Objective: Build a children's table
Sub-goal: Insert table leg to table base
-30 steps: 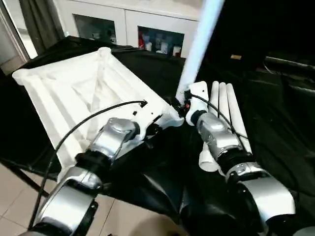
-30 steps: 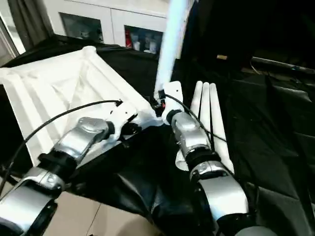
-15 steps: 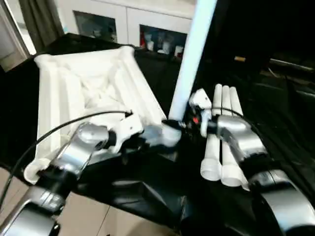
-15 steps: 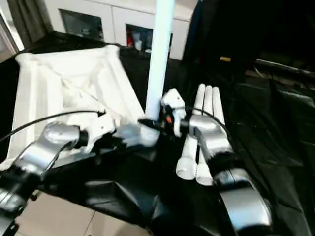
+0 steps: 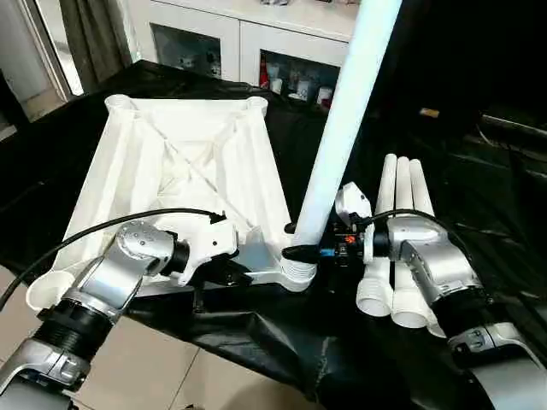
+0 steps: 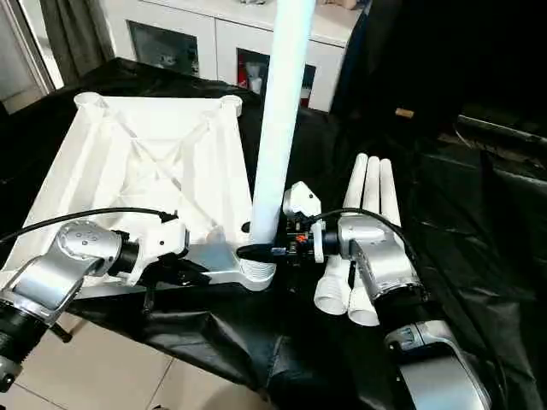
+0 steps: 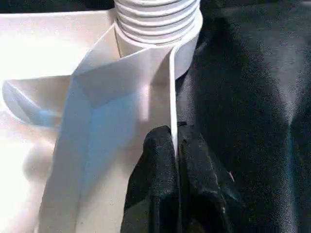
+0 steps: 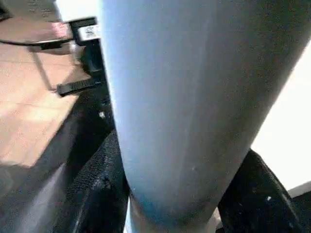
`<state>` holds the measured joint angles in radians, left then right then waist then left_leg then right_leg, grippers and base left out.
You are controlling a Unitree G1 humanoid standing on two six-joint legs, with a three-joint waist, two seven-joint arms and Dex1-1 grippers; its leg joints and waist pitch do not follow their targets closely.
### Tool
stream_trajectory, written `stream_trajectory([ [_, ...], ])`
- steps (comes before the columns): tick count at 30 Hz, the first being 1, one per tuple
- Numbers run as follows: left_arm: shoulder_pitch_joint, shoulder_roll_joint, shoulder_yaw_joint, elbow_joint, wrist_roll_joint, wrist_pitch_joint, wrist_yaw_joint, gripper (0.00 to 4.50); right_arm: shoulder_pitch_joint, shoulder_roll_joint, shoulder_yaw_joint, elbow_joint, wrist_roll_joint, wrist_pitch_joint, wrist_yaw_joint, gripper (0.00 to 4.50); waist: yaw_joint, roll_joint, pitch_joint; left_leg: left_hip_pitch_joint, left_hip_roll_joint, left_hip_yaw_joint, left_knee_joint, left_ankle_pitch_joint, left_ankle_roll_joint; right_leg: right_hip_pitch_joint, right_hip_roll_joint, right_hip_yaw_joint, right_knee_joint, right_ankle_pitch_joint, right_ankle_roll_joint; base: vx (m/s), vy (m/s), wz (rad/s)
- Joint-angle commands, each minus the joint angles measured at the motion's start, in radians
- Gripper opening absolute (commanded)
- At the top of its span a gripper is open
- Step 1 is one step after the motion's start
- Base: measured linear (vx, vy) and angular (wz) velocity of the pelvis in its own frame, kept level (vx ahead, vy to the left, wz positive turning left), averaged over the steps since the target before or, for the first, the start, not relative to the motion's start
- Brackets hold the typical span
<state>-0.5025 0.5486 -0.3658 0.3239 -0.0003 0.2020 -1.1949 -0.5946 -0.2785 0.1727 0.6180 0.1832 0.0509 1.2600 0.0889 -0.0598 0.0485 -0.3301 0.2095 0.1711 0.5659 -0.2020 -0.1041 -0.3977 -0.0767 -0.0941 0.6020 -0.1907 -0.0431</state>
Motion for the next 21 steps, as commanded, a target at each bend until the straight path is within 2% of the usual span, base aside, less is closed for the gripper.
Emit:
stream_trajectory([
  [1, -0.048, -0.012, 0.017, -0.024, 0.004, -0.021, 0.02, 0.0, 0.063, -0.008, 0.05, 0.141, -0.119, 0.035, -0.093, 1.88, -0.004, 0.022, -0.043, -0.002, 0.028, -0.001, -0.071, -0.204, 0.019, 0.049, -0.071, 0.061, -0.073, -0.248, -0.178, 0.0, 0.0, 0.0],
  [2, -0.055, -0.018, 0.019, -0.01, 0.011, -0.015, 0.043, 0.0, 0.059, 0.001, 0.036, 0.149, -0.12, 0.028, -0.138, 1.88, -0.005, 0.022, -0.043, -0.004, 0.028, -0.002, -0.071, -0.207, 0.017, 0.05, -0.071, 0.062, -0.076, -0.266, -0.169, 0.0, 0.0, 0.0],
  [3, -0.069, -0.033, 0.027, 0.013, 0.021, 0.013, 0.088, 0.0, 0.046, 0.017, 0.01, 0.174, -0.123, 0.02, -0.222, 1.88, -0.007, 0.023, -0.039, 0.002, 0.027, -0.002, -0.073, -0.225, 0.006, 0.041, -0.069, 0.062, -0.081, -0.313, -0.154, 0.0, 0.0, 0.0],
  [4, -0.081, -0.046, 0.035, 0.03, 0.029, 0.036, 0.125, 0.0, 0.039, 0.028, -0.009, 0.185, -0.123, 0.021, -0.29, 1.88, -0.006, 0.021, -0.039, 0.002, 0.026, -0.004, -0.074, -0.235, 0.001, 0.042, -0.07, 0.06, -0.085, -0.343, -0.145, -0.059, -0.011, -0.04],
  [5, -0.081, -0.046, 0.035, 0.03, 0.029, 0.036, 0.125, 0.0, 0.039, 0.028, -0.009, 0.185, -0.123, 0.021, -0.29, 1.88, -0.009, 0.02, -0.039, -0.004, 0.024, -0.008, -0.076, -0.245, -0.007, 0.047, -0.071, 0.058, -0.086, -0.386, -0.128, 0.0, 0.0, 0.0],
  [8, -0.153, -0.133, 0.081, 0.129, 0.052, 0.129, 0.309, 0.0, -0.033, 0.097, -0.097, 0.317, -0.103, 0.034, -0.608, 1.88, -0.018, 0.019, -0.037, -0.001, 0.019, -0.008, -0.073, -0.257, -0.018, 0.037, -0.071, 0.057, -0.097, -0.462, -0.101, -0.035, -0.004, -0.02],
  [9, -0.166, -0.153, 0.087, 0.147, 0.055, 0.149, 0.342, 0.0, -0.051, 0.114, -0.119, 0.351, -0.09, 0.035, -0.678, 1.88, -0.018, 0.024, -0.038, 0.001, 0.019, -0.01, -0.073, -0.263, -0.023, 0.037, -0.072, 0.056, -0.097, -0.473, -0.097, -0.053, -0.007, -0.02],
  [10, -0.194, -0.196, 0.098, 0.184, 0.064, 0.189, 0.409, 0.0, -0.09, 0.148, -0.159, 0.418, -0.066, 0.029, -0.827, 1.88, -0.025, 0.021, -0.036, -0.001, 0.016, -0.011, -0.072, -0.268, -0.024, 0.034, -0.072, 0.053, -0.103, -0.507, -0.088, -0.053, -0.007, -0.02],
  [11, -0.195, -0.197, 0.098, 0.185, 0.064, 0.191, 0.411, 0.0, -0.09, 0.149, -0.16, 0.42, -0.066, 0.029, -0.831, 1.88, -0.027, 0.021, -0.036, -0.001, 0.016, -0.011, -0.071, -0.271, -0.025, 0.034, -0.073, 0.051, -0.105, -0.523, -0.082, 0.0, 0.0, 0.0],
  [12, -0.224, -0.255, 0.108, 0.232, 0.068, 0.228, 0.482, 0.0, -0.124, 0.181, -0.181, 0.481, -0.055, 0.013, -0.974, 1.88, -0.026, 0.021, -0.039, -0.005, 0.014, -0.013, -0.069, -0.261, -0.02, 0.036, -0.074, 0.049, -0.106, -0.523, -0.073, 0.0, 0.0, 0.0],
  [13, -0.233, -0.275, 0.11, 0.247, 0.068, 0.239, 0.505, 0.0, -0.133, 0.193, -0.19, 0.497, -0.047, 0.01, -1.01, 1.88, -0.028, 0.021, -0.036, -0.003, 0.015, -0.01, -0.069, -0.258, -0.02, 0.029, -0.071, 0.05, -0.108, -0.506, -0.074, 0.0, 0.0, 0.0],
  [14, -0.244, -0.302, 0.113, 0.271, 0.069, 0.248, 0.538, 0.0, -0.144, 0.209, -0.199, 0.515, -0.043, 0.007, -1.062, 1.88, -0.025, 0.021, -0.038, 0.001, 0.015, -0.011, -0.068, -0.264, -0.019, 0.03, -0.071, 0.048, -0.107, -0.499, -0.074, 0.0, 0.0, 0.0],
  [15, -0.249, -0.313, 0.113, 0.28, 0.069, 0.251, 0.551, 0.0, -0.148, 0.216, -0.203, 0.522, -0.041, 0.006, -1.082, 1.88, -0.027, 0.02, -0.037, -0.006, 0.014, -0.009, -0.069, -0.262, -0.009, 0.031, -0.069, 0.05, -0.105, -0.474, -0.075, 0.0, 0.0, 0.0],
  [16, -0.263, -0.346, 0.109, 0.313, 0.077, 0.255, 0.591, 0.0, -0.159, 0.239, -0.213, 0.542, -0.037, 0.008, -1.132, 1.88, -0.024, 0.019, -0.041, -0.008, 0.016, -0.01, -0.07, -0.251, -0.007, 0.034, -0.069, 0.051, -0.101, -0.437, -0.081, 0.0, 0.0, 0.0],
  [18, -0.282, -0.386, 0.104, 0.36, 0.082, 0.25, 0.638, 0.0, -0.172, 0.27, -0.215, 0.562, -0.046, 0.004, -1.177, 1.88, -0.022, 0.02, -0.042, -0.006, 0.017, -0.007, -0.07, -0.242, -0.003, 0.032, -0.065, 0.053, -0.094, -0.367, -0.096, 0.0, 0.0, 0.0],
  [21, -0.29, -0.414, 0.1, 0.381, 0.082, 0.254, 0.663, 0.0, -0.185, 0.297, -0.216, 0.574, -0.058, 0.006, -1.204, 1.88, -0.021, 0.02, -0.042, -0.005, 0.018, -0.006, -0.07, -0.241, -0.002, 0.032, -0.065, 0.054, -0.089, -0.33, -0.112, 0.0, 0.0, 0.0],
])
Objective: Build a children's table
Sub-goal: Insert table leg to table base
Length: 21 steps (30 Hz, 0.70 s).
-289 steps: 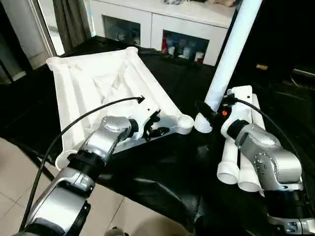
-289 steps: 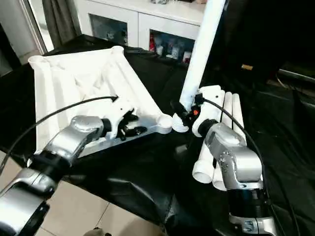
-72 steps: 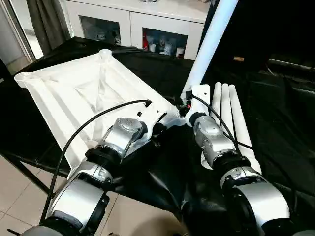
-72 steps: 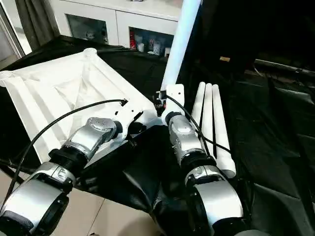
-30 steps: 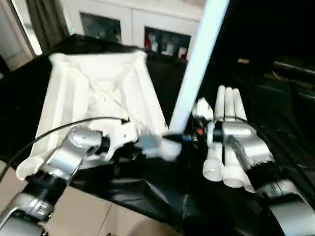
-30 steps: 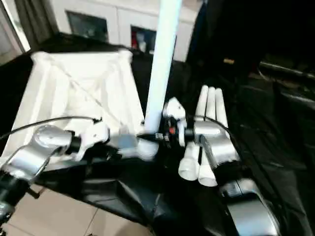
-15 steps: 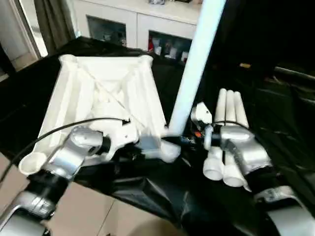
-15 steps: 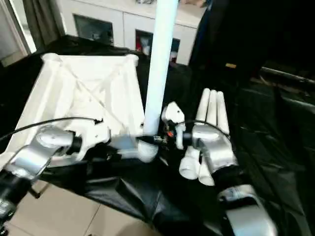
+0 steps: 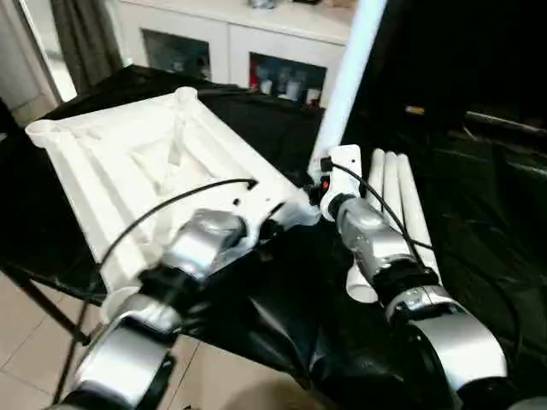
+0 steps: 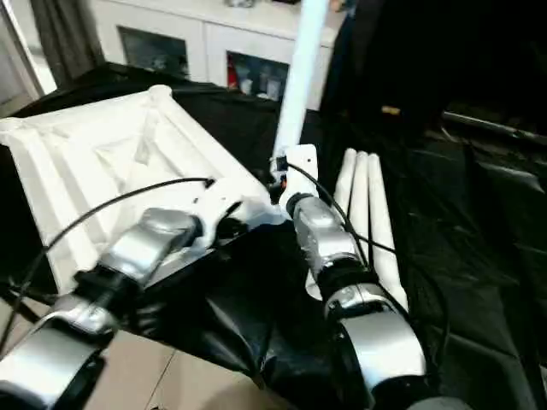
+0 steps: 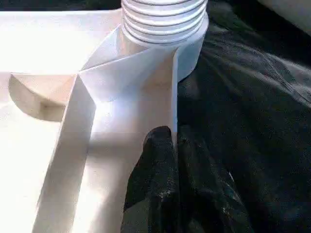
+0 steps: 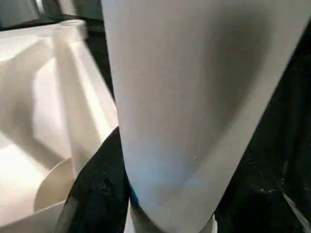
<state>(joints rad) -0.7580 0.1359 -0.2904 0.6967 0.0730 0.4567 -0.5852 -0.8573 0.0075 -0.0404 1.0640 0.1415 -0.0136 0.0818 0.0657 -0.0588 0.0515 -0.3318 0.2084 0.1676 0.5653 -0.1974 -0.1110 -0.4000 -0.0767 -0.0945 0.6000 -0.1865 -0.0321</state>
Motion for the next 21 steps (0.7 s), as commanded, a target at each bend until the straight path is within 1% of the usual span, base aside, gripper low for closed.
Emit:
stream_trajectory([
  [1, -0.038, -0.009, 0.028, 0.014, 0.009, 0.005, 0.061, 0.0, 0.07, 0.017, 0.0, 0.139, -0.022, 0.062, -0.037, 1.88, 0.003, 0.019, -0.047, -0.009, 0.019, -0.002, -0.07, -0.23, 0.011, 0.04, -0.066, 0.056, -0.082, -0.29, -0.133, 0.0, 0.0, 0.0],
  [3, -0.044, -0.015, 0.033, 0.029, 0.012, 0.008, 0.072, 0.0, 0.059, 0.028, 0.001, 0.157, -0.026, 0.049, -0.057, 1.88, 0.002, 0.022, -0.048, -0.009, 0.019, -0.001, -0.069, -0.224, 0.012, 0.04, -0.066, 0.057, -0.079, -0.265, -0.142, 0.0, 0.0, 0.0],
  [5, -0.051, -0.017, 0.036, 0.047, 0.014, 0.004, 0.08, 0.0, 0.053, 0.033, 0.001, 0.169, -0.026, 0.039, -0.066, 1.88, 0.002, 0.021, -0.047, -0.008, 0.017, 0.001, -0.068, -0.215, 0.017, 0.041, -0.065, 0.057, -0.078, -0.245, -0.15, 0.0, 0.0, 0.0],
  [6, -0.053, -0.016, 0.037, 0.054, 0.014, 0.002, 0.083, 0.0, 0.053, 0.035, 0.0, 0.173, -0.026, 0.036, -0.068, 1.88, 0.002, 0.021, -0.046, -0.007, 0.017, 0.002, -0.068, -0.221, 0.018, 0.041, -0.065, 0.057, -0.079, -0.252, -0.149, 0.0, 0.0, 0.0],
  [8, -0.058, -0.018, 0.039, 0.068, 0.015, -0.004, 0.086, 0.0, 0.051, 0.038, -0.005, 0.177, -0.03, 0.033, -0.074, 1.88, 0.002, 0.02, -0.044, -0.01, 0.017, 0.0, -0.071, -0.235, 0.02, 0.043, -0.066, 0.056, -0.083, -0.292, -0.137, 0.0, 0.0, 0.0],
  [11, -0.063, -0.017, 0.041, 0.084, 0.015, -0.01, 0.089, 0.0, 0.05, 0.046, -0.018, 0.181, -0.031, 0.027, -0.07, 1.88, 0.001, 0.021, -0.04, -0.008, 0.018, -0.002, -0.074, -0.268, 0.016, 0.038, -0.067, 0.056, -0.089, -0.345, -0.123, 0.0, 0.0, 0.0],
  [12, -0.063, -0.016, 0.041, 0.082, 0.015, -0.01, 0.088, 0.0, 0.049, 0.049, -0.021, 0.18, -0.028, 0.026, -0.065, 1.88, 0.001, 0.02, -0.04, -0.008, 0.019, -0.003, -0.075, -0.275, 0.015, 0.039, -0.068, 0.056, -0.091, -0.364, -0.116, 0.0, 0.0, 0.0],
  [14, -0.063, -0.016, 0.042, 0.085, 0.016, -0.011, 0.085, 0.0, 0.044, 0.055, -0.034, 0.183, -0.022, 0.02, -0.058, 1.88, 0.001, 0.02, -0.04, -0.008, 0.018, -0.003, -0.075, -0.279, 0.016, 0.038, -0.068, 0.056, -0.093, -0.378, -0.109, 0.0, 0.0, 0.0],
  [18, -0.068, -0.016, 0.042, 0.097, 0.016, -0.018, 0.079, 0.0, 0.037, 0.059, -0.041, 0.19, -0.022, 0.014, -0.058, 1.88, 0.0, 0.021, -0.04, -0.008, 0.019, -0.004, -0.076, -0.28, 0.016, 0.036, -0.068, 0.056, -0.094, -0.381, -0.109, 0.0, 0.0, 0.0],
  [21, -0.07, -0.015, 0.041, 0.1, 0.015, -0.021, 0.074, 0.0, 0.035, 0.06, -0.046, 0.192, -0.027, 0.014, -0.056, 1.88, -0.001, 0.024, -0.038, -0.008, 0.019, -0.005, -0.077, -0.295, 0.014, 0.034, -0.068, 0.055, -0.097, -0.401, -0.106, 0.0, 0.0, 0.0],
])
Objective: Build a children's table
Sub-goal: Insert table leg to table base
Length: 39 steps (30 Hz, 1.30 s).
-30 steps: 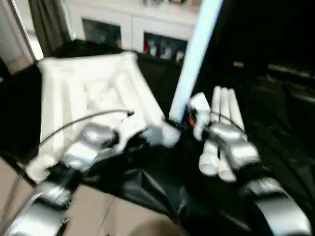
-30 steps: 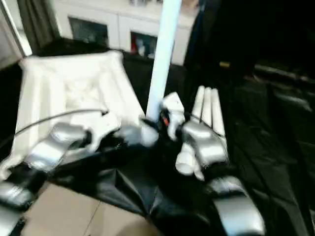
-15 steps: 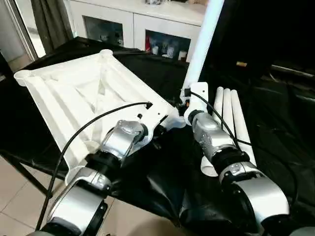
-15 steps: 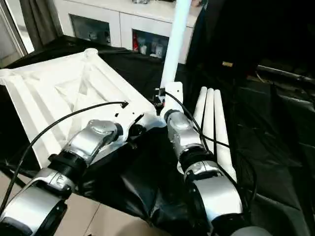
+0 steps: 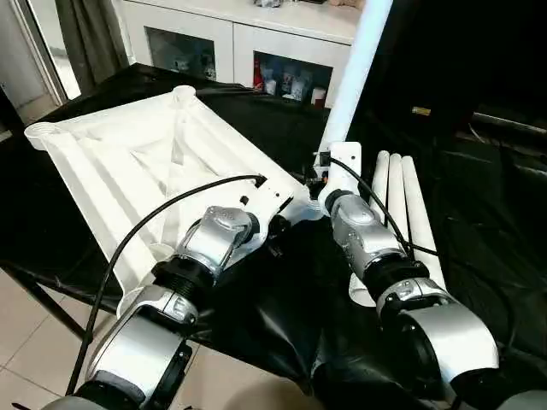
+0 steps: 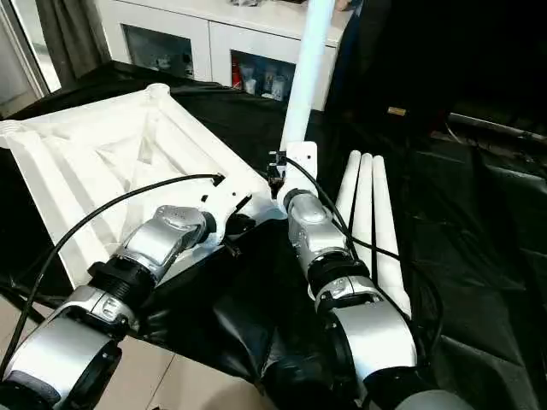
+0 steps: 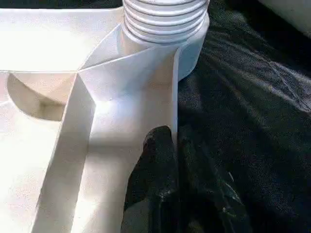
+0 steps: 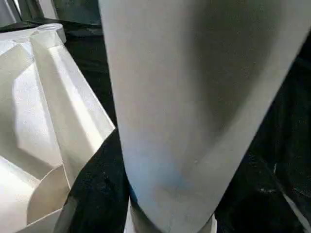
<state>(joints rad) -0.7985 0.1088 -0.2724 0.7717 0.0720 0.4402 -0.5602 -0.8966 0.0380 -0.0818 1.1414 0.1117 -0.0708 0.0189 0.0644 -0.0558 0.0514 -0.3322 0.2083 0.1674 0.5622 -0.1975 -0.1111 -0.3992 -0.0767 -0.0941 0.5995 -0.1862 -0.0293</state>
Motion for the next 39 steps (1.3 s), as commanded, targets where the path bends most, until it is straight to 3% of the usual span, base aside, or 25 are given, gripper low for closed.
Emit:
stream_trajectory([
  [1, -0.03, 0.012, 0.023, 0.025, 0.016, -0.005, 0.049, 0.0, 0.074, 0.029, -0.005, 0.114, 0.002, 0.071, 0.008, 1.88, 0.0, 0.019, -0.038, -0.007, 0.019, -0.005, -0.075, -0.296, 0.015, 0.033, -0.068, 0.055, -0.097, -0.406, -0.106, 0.0, 0.0, 0.0],
  [6, -0.034, 0.013, 0.023, 0.035, 0.018, -0.014, 0.042, 0.0, 0.069, 0.028, -0.009, 0.118, -0.008, 0.07, 0.021, 1.88, 0.0, 0.019, -0.037, -0.007, 0.019, -0.005, -0.076, -0.299, 0.016, 0.031, -0.069, 0.055, -0.101, -0.427, -0.099, 0.0, 0.0, 0.0],
  [7, -0.035, 0.013, 0.023, 0.038, 0.018, -0.016, 0.041, 0.0, 0.066, 0.028, -0.013, 0.12, -0.007, 0.07, 0.032, 2.23, 0.0, 0.019, -0.038, -0.008, 0.019, -0.006, -0.077, -0.296, 0.017, 0.033, -0.069, 0.054, -0.101, -0.426, -0.097, 0.0, 0.0, 0.0],
  [9, -0.036, 0.013, 0.023, 0.041, 0.018, -0.019, 0.039, 0.0, 0.064, 0.028, -0.015, 0.12, -0.005, 0.07, 0.039, 2.23, 0.0, 0.019, -0.037, -0.008, 0.02, -0.006, -0.077, -0.294, 0.018, 0.032, -0.07, 0.054, -0.102, -0.424, -0.098, 0.0, 0.0, 0.0],
  [10, -0.036, 0.013, 0.023, 0.041, 0.018, -0.019, 0.038, 0.0, 0.063, 0.028, -0.016, 0.12, -0.004, 0.069, 0.04, 2.6, -0.001, 0.019, -0.037, -0.008, 0.02, -0.006, -0.078, -0.298, 0.017, 0.032, -0.07, 0.054, -0.103, -0.429, -0.098, 0.0, 0.0, 0.0],
  [14, -0.037, 0.015, 0.022, 0.043, 0.017, -0.022, 0.035, 0.0, 0.059, 0.028, -0.016, 0.119, -0.005, 0.069, 0.048, 3.0, -0.001, 0.015, -0.04, -0.014, 0.02, -0.007, -0.078, -0.269, 0.02, 0.038, -0.07, 0.054, -0.097, -0.401, -0.106, 0.0, 0.0, 0.0],
  [16, -0.037, 0.015, 0.022, 0.043, 0.017, -0.022, 0.035, 0.0, 0.059, 0.028, -0.016, 0.119, -0.005, 0.069, 0.048, 3.13, -0.001, 0.019, -0.038, -0.009, 0.02, -0.003, -0.076, -0.269, 0.025, 0.032, -0.072, 0.056, -0.099, -0.397, -0.119, 0.0, 0.0, 0.0],
  [24, -0.037, 0.015, 0.022, 0.043, 0.017, -0.022, 0.035, 0.0, 0.059, 0.028, -0.016, 0.119, -0.005, 0.069, 0.048, 3.97, -0.001, 0.022, -0.041, -0.014, 0.022, 0.001, -0.074, -0.207, 0.032, 0.041, -0.071, 0.057, -0.085, -0.282, -0.16, 0.0, 0.0, 0.0],
  [29, -0.037, 0.015, 0.022, 0.043, 0.017, -0.022, 0.035, 0.0, 0.059, 0.028, -0.016, 0.119, -0.005, 0.069, 0.048, 4.41, -0.001, 0.023, -0.04, -0.012, 0.023, 0.002, -0.074, -0.208, 0.034, 0.042, -0.072, 0.058, -0.086, -0.282, -0.165, 0.0, 0.0, 0.0],
  [39, -0.037, 0.015, 0.022, 0.043, 0.017, -0.022, 0.035, 0.0, 0.059, 0.028, -0.016, 0.119, -0.005, 0.069, 0.048, 4.47, -0.002, 0.023, -0.038, -0.012, 0.023, 0.001, -0.076, -0.227, 0.028, 0.04, -0.072, 0.059, -0.089, -0.309, -0.157, 0.0, 0.0, 0.0],
])
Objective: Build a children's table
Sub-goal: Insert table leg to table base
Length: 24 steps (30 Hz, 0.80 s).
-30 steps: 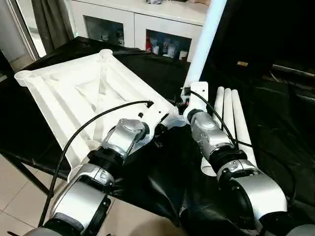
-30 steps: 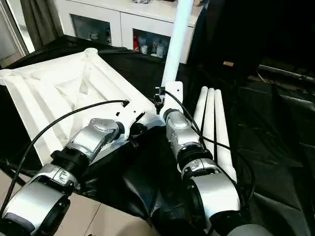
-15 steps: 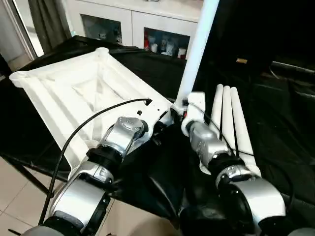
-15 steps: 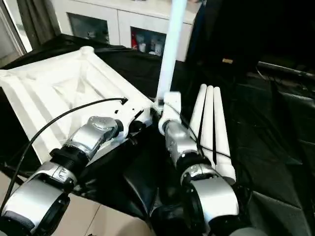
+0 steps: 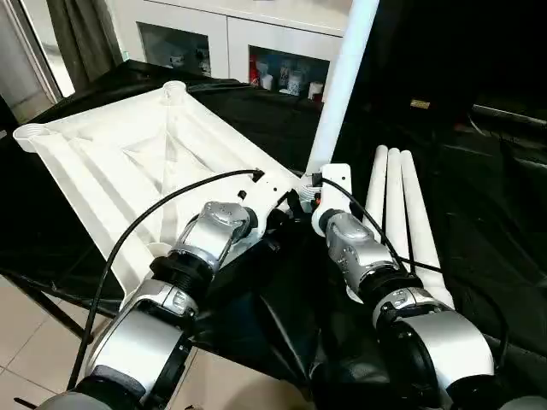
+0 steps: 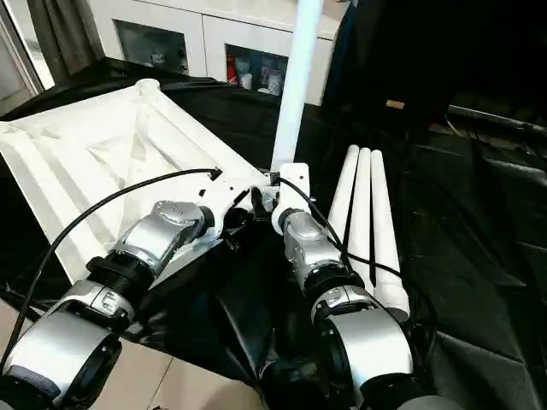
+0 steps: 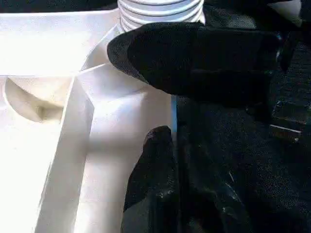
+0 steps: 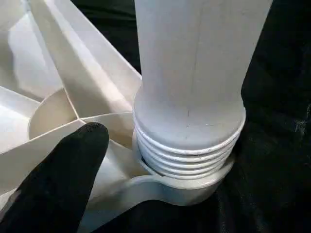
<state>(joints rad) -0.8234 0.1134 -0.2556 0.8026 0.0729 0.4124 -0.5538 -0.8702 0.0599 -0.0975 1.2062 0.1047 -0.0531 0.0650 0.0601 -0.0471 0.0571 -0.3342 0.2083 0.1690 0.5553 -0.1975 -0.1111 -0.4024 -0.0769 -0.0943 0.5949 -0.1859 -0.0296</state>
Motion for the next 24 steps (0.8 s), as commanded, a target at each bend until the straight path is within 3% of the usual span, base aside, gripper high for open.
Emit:
stream_trajectory([
  [1, -0.012, 0.01, 0.006, 0.012, 0.017, 0.006, 0.028, 0.0, 0.033, 0.006, 0.0, 0.055, 0.002, 0.051, 0.002, 4.47, 0.003, 0.015, -0.043, -0.01, 0.023, -0.001, -0.069, -0.228, 0.028, 0.043, -0.072, 0.059, -0.085, -0.315, -0.156, 0.0, 0.0, 0.0],
  [3, -0.012, 0.01, 0.006, 0.012, 0.017, 0.006, 0.028, 0.0, 0.033, 0.006, 0.0, 0.055, 0.002, 0.051, 0.002, 4.47, 0.003, 0.014, -0.043, -0.011, 0.022, -0.001, -0.069, -0.226, 0.029, 0.044, -0.072, 0.059, -0.085, -0.315, -0.154, 0.0, 0.0, 0.0],
  [4, 0.03, 0.057, -0.016, -0.035, 0.016, -0.061, -0.064, 0.0, 0.091, -0.12, 0.064, -0.177, -0.008, 0.117, 0.225, 4.47, 0.003, 0.014, -0.043, -0.011, 0.023, -0.001, -0.069, -0.225, 0.029, 0.044, -0.072, 0.059, -0.085, -0.316, -0.154, 0.0, 0.0, 0.0],
  [5, 0.063, 0.093, -0.032, -0.075, 0.014, -0.1, -0.129, 0.0, 0.141, -0.217, 0.114, -0.358, -0.007, 0.17, 0.391, 4.47, 0.007, 0.011, -0.049, -0.01, 0.019, -0.002, -0.069, -0.226, 0.045, 0.056, -0.064, 0.054, -0.091, -0.32, -0.138, 0.0, 0.0, 0.0],
  [6, 0.087, 0.12, -0.042, -0.105, 0.013, -0.13, -0.175, 0.0, 0.179, -0.282, 0.144, -0.484, 0.0, 0.207, 0.504, 4.47, 0.022, 0.011, -0.056, -0.015, 0.03, -0.007, -0.065, -0.181, 0.071, 0.072, -0.071, 0.058, -0.081, -0.23, -0.116, 0.0, 0.0, 0.0],
  [7, 0.1, 0.135, -0.046, -0.122, 0.01, -0.142, -0.198, 0.0, 0.2, -0.313, 0.156, -0.547, 0.006, 0.221, 0.555, 4.47, 0.027, 0.002, -0.06, -0.014, 0.028, 0.002, -0.053, -0.095, 0.112, 0.065, -0.067, 0.061, -0.063, -0.086, -0.143, 0.0, 0.0, 0.0],
  [9, 0.101, 0.136, -0.041, -0.124, 0.006, -0.142, -0.199, 0.0, 0.203, -0.305, 0.147, -0.543, 0.013, 0.214, 0.546, 4.47, 0.021, 0.005, -0.065, -0.032, 0.015, 0.002, -0.047, -0.036, 0.104, 0.075, -0.067, 0.059, -0.05, -0.047, -0.176, 0.0, 0.0, 0.0],
  [12, 0.099, 0.134, -0.037, -0.128, 0.0, -0.138, -0.202, 0.0, 0.197, -0.277, 0.13, -0.52, 0.019, 0.198, 0.511, 4.47, 0.008, 0.01, -0.064, -0.022, 0.017, 0.007, -0.043, -0.046, 0.102, 0.064, -0.068, 0.061, -0.052, -0.043, -0.226, 0.0, 0.0, 0.0],
  [14, 0.097, 0.133, -0.035, -0.133, -0.004, -0.136, -0.206, 0.0, 0.19, -0.259, 0.125, -0.514, 0.027, 0.196, 0.502, 4.47, 0.011, 0.014, -0.067, -0.017, 0.022, 0.007, -0.043, -0.034, 0.11, 0.063, -0.07, 0.062, -0.046, -0.013, -0.26, 0.0, 0.0, 0.0],
  [16, 0.095, 0.133, -0.033, -0.137, -0.008, -0.139, -0.212, 0.0, 0.189, -0.253, 0.128, -0.529, 0.042, 0.21, 0.517, 4.47, 0.019, 0.018, -0.073, -0.009, 0.025, 0.009, -0.036, 0.022, 0.128, 0.058, -0.066, 0.062, -0.033, 0.079, -0.285, 0.0, 0.0, 0.0],
  [17, 0.1, 0.137, -0.034, -0.147, -0.01, -0.138, -0.218, 0.0, 0.211, -0.265, 0.139, -0.594, 0.057, 0.255, 0.531, 4.47, 0.021, 0.018, -0.075, -0.01, 0.023, 0.009, -0.033, 0.048, 0.137, 0.06, -0.063, 0.063, -0.026, 0.124, -0.294, 0.0, 0.0, 0.0],
  [18, 0.103, 0.142, -0.036, -0.156, -0.011, -0.14, -0.225, 0.0, 0.227, -0.279, 0.149, -0.645, 0.068, 0.293, 0.548, 4.47, 0.028, 0.016, -0.074, -0.015, 0.021, 0.008, -0.027, 0.103, 0.171, 0.06, -0.06, 0.061, -0.017, 0.211, -0.302, 0.0, 0.0, 0.0],
  [21, 0.112, 0.157, -0.035, -0.173, -0.013, -0.15, -0.251, 0.0, 0.256, -0.314, 0.163, -0.73, 0.07, 0.348, 0.604, 4.47, 0.034, 0.014, -0.07, -0.017, 0.02, 0.008, -0.027, 0.064, 0.179, 0.065, -0.064, 0.061, -0.023, 0.164, -0.285, 0.0, 0.0, 0.0],
  [24, 0.118, 0.168, -0.031, -0.181, -0.014, -0.171, -0.278, 0.0, 0.266, -0.336, 0.166, -0.751, 0.052, 0.349, 0.639, 4.47, 0.03, 0.011, -0.066, -0.023, 0.019, 0.007, -0.033, -0.021, 0.131, 0.069, -0.068, 0.062, -0.036, 0.018, -0.251, 0.0, 0.0, 0.0],
])
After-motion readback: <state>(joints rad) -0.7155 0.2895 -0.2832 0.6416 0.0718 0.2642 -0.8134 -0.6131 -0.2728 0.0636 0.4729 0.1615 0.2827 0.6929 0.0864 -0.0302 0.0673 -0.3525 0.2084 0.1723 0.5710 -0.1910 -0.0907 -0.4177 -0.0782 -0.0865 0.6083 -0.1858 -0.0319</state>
